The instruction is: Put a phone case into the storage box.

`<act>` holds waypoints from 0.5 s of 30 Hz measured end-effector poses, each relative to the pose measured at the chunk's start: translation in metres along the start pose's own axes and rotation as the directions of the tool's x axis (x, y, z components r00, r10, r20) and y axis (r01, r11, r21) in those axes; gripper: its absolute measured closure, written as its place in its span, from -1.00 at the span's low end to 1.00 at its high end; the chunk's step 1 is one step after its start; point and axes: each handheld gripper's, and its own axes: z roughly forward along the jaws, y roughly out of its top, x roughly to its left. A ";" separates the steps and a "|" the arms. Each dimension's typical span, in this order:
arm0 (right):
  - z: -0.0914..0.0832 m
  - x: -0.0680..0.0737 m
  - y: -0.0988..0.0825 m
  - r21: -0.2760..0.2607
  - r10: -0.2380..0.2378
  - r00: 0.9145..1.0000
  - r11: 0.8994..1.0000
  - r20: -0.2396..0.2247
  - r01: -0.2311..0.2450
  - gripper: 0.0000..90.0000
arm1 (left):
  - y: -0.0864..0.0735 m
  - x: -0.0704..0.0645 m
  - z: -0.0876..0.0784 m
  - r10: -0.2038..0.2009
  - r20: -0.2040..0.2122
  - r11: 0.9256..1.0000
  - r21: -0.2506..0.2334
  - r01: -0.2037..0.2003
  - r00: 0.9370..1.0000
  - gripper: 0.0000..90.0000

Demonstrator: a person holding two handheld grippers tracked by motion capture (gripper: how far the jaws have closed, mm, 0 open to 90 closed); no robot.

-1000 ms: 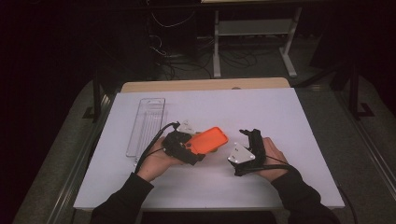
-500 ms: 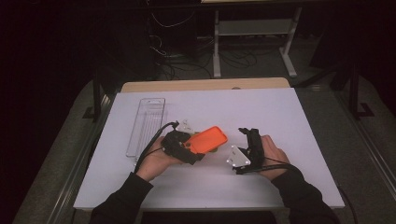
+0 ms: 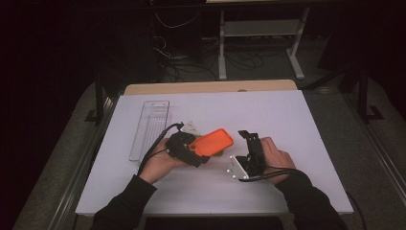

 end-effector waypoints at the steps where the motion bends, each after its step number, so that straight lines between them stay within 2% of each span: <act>1: 0.001 0.000 0.002 -0.007 -0.008 1.000 1.000 0.006 0.008 -1.00 | 0.001 0.002 -0.001 0.016 0.000 1.000 0.008 -0.016 1.000 -0.66; 3: 0.004 0.000 0.007 -0.013 -0.017 1.000 1.000 0.013 0.018 -1.00 | 0.002 0.003 -0.002 0.014 0.000 1.000 0.018 -0.014 1.000 -0.66; 4: 0.005 0.001 0.009 -0.017 -0.020 1.000 1.000 0.016 0.020 -1.00 | 0.002 0.002 -0.001 -0.014 0.003 1.000 -0.007 0.014 1.000 -0.66; 5: 0.005 0.001 0.011 -0.019 -0.025 1.000 0.999 0.016 0.026 -0.98 | 0.002 0.005 -0.002 0.013 0.004 1.000 0.017 -0.013 1.000 -0.66; 6: 0.006 0.001 0.012 -0.025 -0.026 0.999 0.999 0.023 0.027 -0.97 | 0.003 0.006 -0.003 0.020 0.001 1.000 0.020 -0.020 1.000 -0.66; 8: 0.007 0.001 0.016 -0.031 -0.033 0.999 0.999 0.037 0.034 -0.95 | 0.003 0.005 -0.002 -0.006 0.003 1.000 0.002 0.006 1.000 -0.66; 9: 0.007 0.001 0.018 -0.041 -0.032 0.998 0.999 0.045 0.034 -0.93 | 0.004 0.006 -0.002 0.005 -0.001 1.000 0.008 -0.005 1.000 -0.66; 10: 0.008 -0.001 0.020 -0.050 -0.079 0.995 0.995 0.059 0.081 -0.92 | 0.004 0.006 -0.003 0.006 0.000 1.000 0.011 -0.006 1.000 -0.66; 11: 0.009 -0.002 0.022 -0.055 -0.092 0.994 0.994 0.061 0.095 -0.90 | 0.005 0.006 -0.002 0.003 0.002 1.000 0.009 -0.003 1.000 -0.66; 13: 0.011 0.000 0.025 -0.064 -0.102 0.992 0.992 0.078 0.107 -0.83 | 0.006 0.008 -0.003 0.021 0.002 1.000 0.023 -0.021 1.000 -0.66; 15: 0.013 0.001 0.028 -0.053 -0.116 0.990 0.991 0.080 0.120 -0.73 | 0.006 0.008 -0.003 0.009 0.001 1.000 0.014 -0.009 1.000 -0.66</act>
